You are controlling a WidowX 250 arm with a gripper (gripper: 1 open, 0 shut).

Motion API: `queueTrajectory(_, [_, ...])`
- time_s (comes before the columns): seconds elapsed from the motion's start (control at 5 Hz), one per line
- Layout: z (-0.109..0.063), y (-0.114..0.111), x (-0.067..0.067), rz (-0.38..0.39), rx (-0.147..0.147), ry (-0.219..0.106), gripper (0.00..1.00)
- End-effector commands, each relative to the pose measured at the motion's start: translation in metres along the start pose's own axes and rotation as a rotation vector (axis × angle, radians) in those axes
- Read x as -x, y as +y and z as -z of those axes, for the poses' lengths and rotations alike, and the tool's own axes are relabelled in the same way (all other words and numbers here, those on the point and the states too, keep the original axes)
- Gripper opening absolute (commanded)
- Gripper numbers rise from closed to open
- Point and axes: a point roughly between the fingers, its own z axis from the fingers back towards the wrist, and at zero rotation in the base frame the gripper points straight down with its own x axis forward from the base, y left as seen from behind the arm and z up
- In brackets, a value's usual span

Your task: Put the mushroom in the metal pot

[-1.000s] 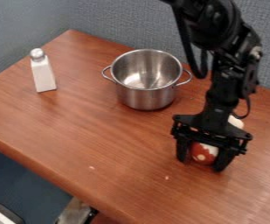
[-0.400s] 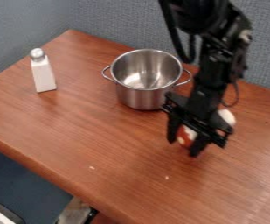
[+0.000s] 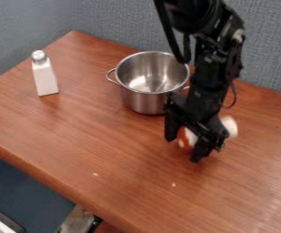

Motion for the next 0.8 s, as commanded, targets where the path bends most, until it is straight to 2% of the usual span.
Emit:
queueTrajectory(0.0, [-0.001, 0.006, -0.007, 0.024, -0.012, -0.018, 1.00])
queueTrajectory(0.2, [0.000, 0.011, -0.009, 0.059, -0.021, 0.003, 1.00])
queueTrajectory(0.4, [-0.016, 0.002, 0.001, 0.093, -0.045, -0.047, 0.00])
queueTrajectory(0.6, [-0.038, -0.011, 0.012, 0.116, -0.065, -0.102, 0.00])
